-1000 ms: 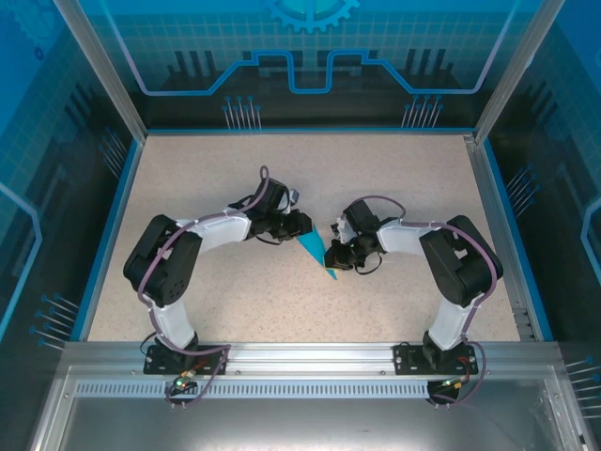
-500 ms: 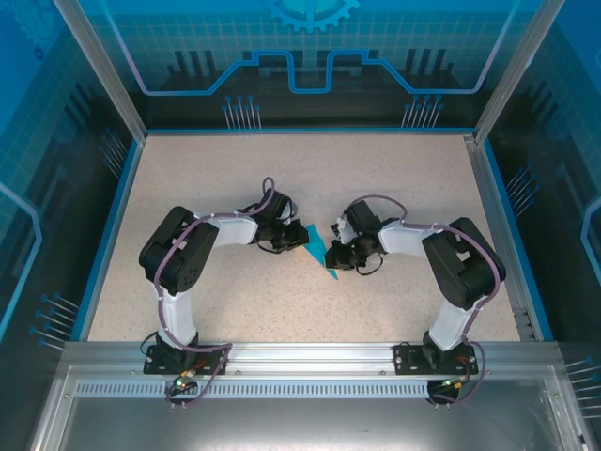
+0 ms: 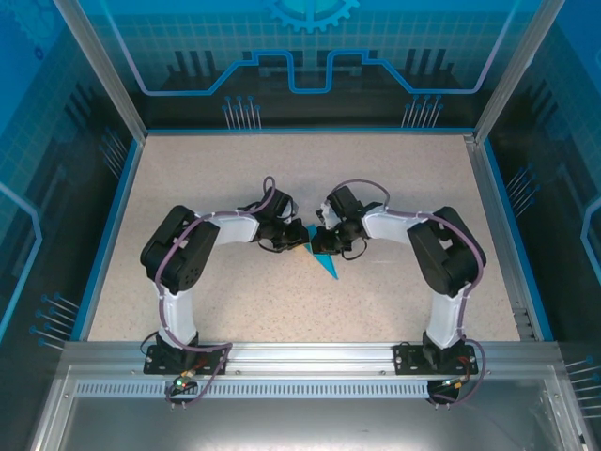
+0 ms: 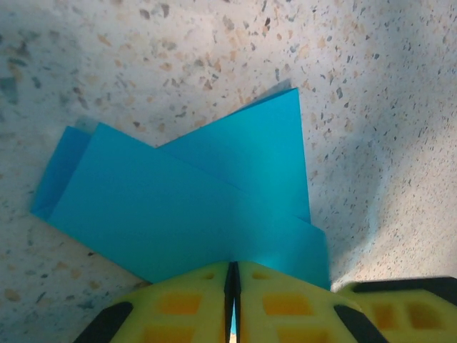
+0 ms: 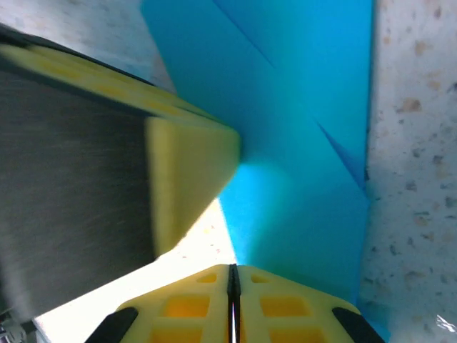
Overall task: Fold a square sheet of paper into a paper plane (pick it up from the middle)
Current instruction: Fold the wing for the fifth time at the center of the table.
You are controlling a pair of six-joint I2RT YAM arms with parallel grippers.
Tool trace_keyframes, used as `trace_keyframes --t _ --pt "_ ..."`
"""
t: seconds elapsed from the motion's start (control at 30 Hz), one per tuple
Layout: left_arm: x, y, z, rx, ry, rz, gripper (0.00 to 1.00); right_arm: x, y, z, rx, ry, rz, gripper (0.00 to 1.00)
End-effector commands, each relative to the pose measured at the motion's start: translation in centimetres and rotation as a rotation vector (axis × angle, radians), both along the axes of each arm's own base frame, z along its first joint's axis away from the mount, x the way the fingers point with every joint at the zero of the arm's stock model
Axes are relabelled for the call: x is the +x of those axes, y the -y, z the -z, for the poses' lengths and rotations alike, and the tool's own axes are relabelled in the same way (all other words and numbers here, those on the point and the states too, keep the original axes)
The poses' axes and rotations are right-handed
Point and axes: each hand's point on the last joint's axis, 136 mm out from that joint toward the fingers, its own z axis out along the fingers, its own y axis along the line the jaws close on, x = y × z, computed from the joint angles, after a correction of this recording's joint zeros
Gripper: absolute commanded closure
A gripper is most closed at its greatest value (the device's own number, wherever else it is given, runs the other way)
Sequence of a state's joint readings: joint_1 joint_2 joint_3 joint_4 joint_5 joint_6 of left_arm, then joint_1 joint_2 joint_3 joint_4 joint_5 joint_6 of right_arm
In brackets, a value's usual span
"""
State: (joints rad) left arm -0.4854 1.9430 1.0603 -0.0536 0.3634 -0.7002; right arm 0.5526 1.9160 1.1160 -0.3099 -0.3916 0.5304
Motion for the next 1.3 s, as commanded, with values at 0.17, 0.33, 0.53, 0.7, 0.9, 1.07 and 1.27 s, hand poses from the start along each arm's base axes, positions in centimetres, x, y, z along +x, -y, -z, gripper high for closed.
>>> trace_keyframes --t 0.17,0.33,0.53,0.7,0.9,1.07,1.27 --pt "-1.4 -2.0 3.8 0.143 -0.12 -0.026 0.86 -2.1 1.0 1.7 -0.099 -0.086 -0.032 0.9" --pt "-1.6 -2.7 4.6 0.195 -0.155 -0.038 0.87 -3.3 2.3 1.7 -0.126 -0.108 -0.052 0.9" --pt "-1.8 -3.0 5.1 0.22 -0.178 -0.045 0.86 -4.7 3.0 1.1 -0.123 -0.119 -0.088 0.9" --pt "-1.7 -3.3 5.2 0.235 -0.184 -0.051 0.87 -5.9 4.0 1.5 -0.136 -0.135 -0.091 0.9" --pt "-1.7 -3.3 5.2 0.244 -0.189 -0.049 0.86 -7.3 5.0 1.9 -0.149 -0.156 -0.095 0.9" --pt "-1.6 -3.4 5.3 0.249 -0.191 -0.05 0.86 -8.3 5.9 2.3 -0.159 -0.176 -0.094 0.9" --pt "-1.6 -3.4 5.3 0.255 -0.191 -0.047 0.86 -10.1 6.9 2.9 -0.164 -0.209 -0.094 0.9"
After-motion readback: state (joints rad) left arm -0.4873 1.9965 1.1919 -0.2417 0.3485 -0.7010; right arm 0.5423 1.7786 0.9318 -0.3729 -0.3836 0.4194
